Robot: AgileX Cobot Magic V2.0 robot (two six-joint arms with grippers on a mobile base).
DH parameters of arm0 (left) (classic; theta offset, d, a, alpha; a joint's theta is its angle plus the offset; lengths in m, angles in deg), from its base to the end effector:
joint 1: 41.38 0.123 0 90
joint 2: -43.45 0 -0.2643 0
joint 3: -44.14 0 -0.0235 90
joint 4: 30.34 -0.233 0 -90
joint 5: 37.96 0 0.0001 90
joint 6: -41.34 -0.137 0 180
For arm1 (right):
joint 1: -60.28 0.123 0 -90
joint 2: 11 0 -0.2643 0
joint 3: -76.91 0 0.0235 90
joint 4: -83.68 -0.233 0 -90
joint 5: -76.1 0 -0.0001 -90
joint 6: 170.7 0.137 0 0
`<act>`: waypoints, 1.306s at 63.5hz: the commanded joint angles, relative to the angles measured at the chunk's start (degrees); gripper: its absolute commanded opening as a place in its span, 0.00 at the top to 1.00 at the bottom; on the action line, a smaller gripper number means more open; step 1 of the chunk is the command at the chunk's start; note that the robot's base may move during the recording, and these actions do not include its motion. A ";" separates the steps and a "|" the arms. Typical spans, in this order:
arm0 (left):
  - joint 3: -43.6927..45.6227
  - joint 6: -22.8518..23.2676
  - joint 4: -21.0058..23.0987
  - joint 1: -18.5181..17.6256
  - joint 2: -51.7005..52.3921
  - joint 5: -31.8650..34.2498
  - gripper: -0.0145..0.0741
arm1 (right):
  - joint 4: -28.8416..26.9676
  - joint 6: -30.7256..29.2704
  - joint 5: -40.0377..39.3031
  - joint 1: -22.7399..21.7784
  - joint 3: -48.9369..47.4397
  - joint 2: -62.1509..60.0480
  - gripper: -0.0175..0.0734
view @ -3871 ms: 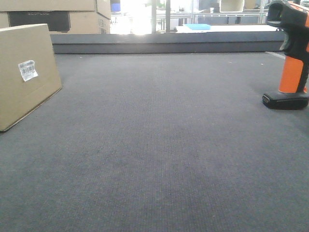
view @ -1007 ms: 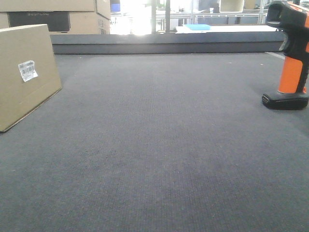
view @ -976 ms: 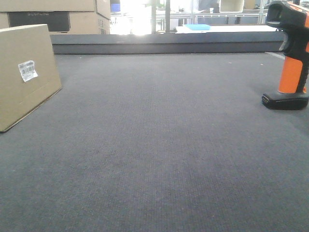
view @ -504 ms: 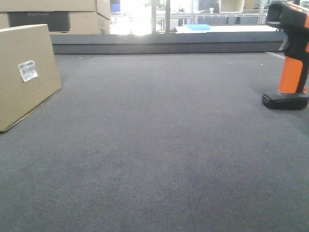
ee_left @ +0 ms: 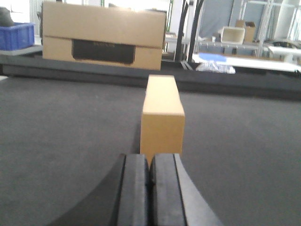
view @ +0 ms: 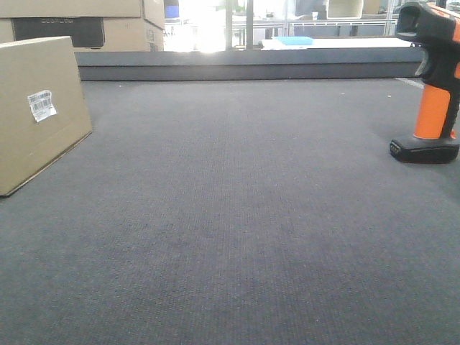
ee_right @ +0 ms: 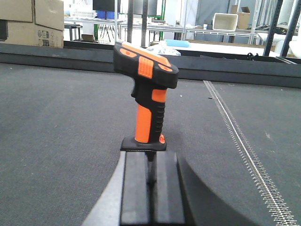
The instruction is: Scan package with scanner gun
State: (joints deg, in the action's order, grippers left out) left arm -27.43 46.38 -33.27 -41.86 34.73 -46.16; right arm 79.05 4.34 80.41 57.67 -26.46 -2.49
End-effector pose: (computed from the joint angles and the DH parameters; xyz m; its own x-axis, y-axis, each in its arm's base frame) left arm 0.1014 0.0002 0.2291 0.0265 -0.0376 -0.9989 0.0021 0.9993 -0.0375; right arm 0.1057 -0.0040 0.2065 0.0096 -0.0064 -0.9999 0.0395 0.9992 -0.0060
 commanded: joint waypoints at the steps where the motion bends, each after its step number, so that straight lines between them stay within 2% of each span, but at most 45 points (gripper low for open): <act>1: -1.84 -1.91 -0.28 -2.01 0.32 2.07 0.96 | -0.15 0.16 -0.93 -0.32 -0.03 -0.12 0.99; 6: -4.04 -1.91 0.02 -3.04 0.32 3.86 0.96 | -0.15 0.16 -0.93 -0.32 -0.03 -0.12 0.99; 11: -5.03 -2.01 0.34 -2.74 0.32 10.09 0.96 | -0.15 0.16 -0.93 -0.32 -0.03 -0.12 0.99; 19: -5.03 -2.41 0.34 -1.42 0.32 8.52 0.96 | -0.15 0.16 -0.93 -0.32 -0.03 -0.12 0.99; 26: -5.03 -5.04 0.66 0.15 0.32 8.75 0.96 | -0.15 0.16 -0.93 -0.32 -0.03 -0.12 0.99; 83: -5.03 -5.04 1.09 0.16 0.32 8.75 0.96 | -0.15 0.16 -0.93 -0.32 -0.03 -0.12 0.99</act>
State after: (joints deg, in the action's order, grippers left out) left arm -32.57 41.34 -32.49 -41.85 34.81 -38.74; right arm 79.05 4.34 80.41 57.67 -26.46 -2.49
